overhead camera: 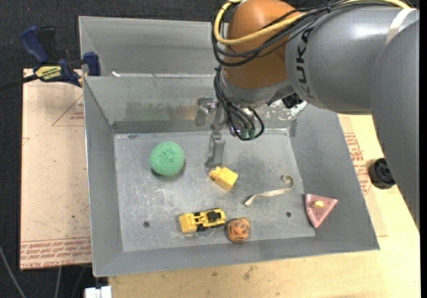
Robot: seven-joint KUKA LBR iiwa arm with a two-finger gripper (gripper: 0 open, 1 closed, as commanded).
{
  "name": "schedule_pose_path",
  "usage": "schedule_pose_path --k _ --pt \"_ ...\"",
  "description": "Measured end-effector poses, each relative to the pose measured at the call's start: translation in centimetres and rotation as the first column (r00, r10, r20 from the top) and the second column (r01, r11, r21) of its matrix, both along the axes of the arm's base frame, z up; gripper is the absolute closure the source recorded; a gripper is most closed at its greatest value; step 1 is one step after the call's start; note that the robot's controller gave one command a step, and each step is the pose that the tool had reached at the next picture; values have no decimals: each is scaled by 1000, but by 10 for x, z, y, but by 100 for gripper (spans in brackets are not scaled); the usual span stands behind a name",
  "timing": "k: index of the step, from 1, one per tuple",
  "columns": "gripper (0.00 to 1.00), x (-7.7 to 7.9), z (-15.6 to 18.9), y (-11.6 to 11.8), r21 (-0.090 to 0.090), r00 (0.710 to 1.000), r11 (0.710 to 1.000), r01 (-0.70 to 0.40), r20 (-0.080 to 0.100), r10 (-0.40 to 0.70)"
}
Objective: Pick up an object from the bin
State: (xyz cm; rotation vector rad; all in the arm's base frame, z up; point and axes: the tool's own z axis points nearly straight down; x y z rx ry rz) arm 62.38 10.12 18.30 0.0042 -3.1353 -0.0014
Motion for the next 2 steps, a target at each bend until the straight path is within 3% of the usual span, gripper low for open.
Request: schedule_pose_path --k 1,2 --pt "0 2 5 0 1 1000 1000 2 8 -2" --pt "0 13 -18 21 0 999 999 -46 13 46"
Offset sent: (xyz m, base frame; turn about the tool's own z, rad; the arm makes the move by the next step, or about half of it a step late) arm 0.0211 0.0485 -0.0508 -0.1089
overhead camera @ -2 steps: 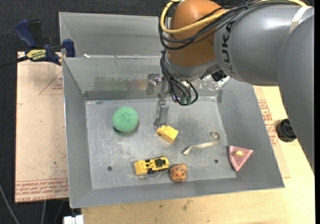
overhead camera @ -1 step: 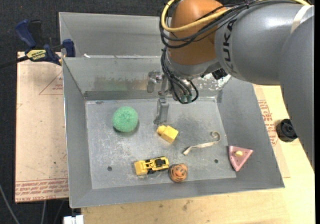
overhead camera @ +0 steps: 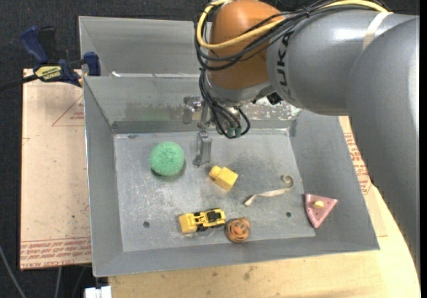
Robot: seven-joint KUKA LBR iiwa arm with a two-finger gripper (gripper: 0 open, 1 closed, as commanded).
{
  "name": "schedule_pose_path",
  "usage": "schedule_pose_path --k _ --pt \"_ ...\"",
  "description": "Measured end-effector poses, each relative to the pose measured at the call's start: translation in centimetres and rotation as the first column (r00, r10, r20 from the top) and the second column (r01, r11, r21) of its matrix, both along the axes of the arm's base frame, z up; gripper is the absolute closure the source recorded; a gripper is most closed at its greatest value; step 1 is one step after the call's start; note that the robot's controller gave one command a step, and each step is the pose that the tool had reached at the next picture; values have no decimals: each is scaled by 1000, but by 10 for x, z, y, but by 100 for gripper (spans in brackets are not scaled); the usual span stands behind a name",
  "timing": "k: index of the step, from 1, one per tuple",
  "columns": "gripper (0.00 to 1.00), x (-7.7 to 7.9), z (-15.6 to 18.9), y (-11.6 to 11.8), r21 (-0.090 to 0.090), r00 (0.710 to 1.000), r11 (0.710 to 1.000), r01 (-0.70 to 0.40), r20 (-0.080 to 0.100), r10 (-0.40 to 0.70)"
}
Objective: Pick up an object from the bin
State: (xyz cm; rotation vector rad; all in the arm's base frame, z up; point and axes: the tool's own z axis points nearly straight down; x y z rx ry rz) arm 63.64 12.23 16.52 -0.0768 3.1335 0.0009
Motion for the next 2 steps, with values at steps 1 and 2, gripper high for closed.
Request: schedule_pose_path --k 1,2 --pt "0 -6 -35 44 1 1000 1000 11 -5 -11" --pt "0 -18 -76 46 2 999 999 -48 -3 48"
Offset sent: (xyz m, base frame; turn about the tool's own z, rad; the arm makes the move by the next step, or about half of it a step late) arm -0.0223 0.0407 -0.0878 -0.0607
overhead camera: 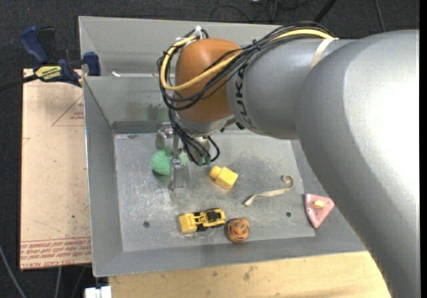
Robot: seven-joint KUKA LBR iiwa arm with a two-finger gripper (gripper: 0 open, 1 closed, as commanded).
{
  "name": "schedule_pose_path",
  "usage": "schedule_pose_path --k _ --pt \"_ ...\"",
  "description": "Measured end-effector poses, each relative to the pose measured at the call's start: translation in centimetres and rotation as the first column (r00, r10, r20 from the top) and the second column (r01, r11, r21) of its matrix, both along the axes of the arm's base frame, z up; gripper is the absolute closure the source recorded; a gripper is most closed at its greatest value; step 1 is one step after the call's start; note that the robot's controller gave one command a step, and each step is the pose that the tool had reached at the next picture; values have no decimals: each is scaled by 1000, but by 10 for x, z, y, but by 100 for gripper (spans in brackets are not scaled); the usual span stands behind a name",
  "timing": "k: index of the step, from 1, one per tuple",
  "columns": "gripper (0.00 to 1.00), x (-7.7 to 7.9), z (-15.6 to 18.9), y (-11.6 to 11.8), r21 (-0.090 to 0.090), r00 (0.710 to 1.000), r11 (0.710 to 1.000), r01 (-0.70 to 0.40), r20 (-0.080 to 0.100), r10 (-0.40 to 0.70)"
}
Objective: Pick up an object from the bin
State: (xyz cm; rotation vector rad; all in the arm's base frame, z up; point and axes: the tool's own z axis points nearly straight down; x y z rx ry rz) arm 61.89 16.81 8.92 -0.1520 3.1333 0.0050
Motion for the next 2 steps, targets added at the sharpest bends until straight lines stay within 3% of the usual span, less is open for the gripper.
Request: schedule_pose_path --k 1,2 --pt "100 35 -19 30 -1 993 993 117 -2 -117" --pt "100 35 -19 29 -1 993 993 118 -2 -118"
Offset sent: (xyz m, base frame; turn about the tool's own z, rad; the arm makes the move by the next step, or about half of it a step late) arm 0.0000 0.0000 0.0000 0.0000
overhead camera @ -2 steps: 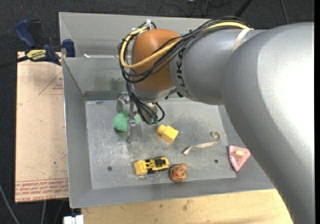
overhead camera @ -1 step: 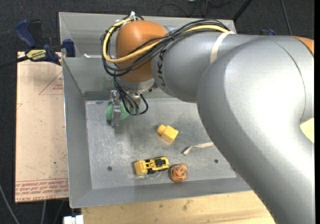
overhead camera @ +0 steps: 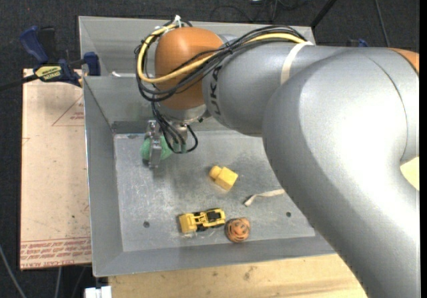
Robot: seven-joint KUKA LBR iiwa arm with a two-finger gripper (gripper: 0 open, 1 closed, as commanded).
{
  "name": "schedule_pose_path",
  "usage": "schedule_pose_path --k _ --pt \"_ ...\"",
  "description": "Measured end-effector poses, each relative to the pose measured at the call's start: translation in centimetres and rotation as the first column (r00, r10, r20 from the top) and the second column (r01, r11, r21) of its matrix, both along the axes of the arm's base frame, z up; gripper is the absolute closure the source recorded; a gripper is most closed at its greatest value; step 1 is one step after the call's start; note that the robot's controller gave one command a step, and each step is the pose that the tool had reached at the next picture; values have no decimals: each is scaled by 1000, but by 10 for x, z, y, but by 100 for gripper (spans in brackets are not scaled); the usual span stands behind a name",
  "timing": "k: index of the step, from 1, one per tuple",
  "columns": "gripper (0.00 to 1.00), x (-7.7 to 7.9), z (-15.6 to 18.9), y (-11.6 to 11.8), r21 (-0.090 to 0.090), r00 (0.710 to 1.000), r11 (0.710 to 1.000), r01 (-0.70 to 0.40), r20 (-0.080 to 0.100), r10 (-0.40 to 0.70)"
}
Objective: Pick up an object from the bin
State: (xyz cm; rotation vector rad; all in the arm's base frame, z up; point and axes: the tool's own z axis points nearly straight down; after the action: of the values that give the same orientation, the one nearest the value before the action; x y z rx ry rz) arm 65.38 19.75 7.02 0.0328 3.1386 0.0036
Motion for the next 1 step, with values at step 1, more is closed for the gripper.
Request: schedule_pose_path --k 1 --pt "100 0 0 0 0 1000 1000 0 0 0"
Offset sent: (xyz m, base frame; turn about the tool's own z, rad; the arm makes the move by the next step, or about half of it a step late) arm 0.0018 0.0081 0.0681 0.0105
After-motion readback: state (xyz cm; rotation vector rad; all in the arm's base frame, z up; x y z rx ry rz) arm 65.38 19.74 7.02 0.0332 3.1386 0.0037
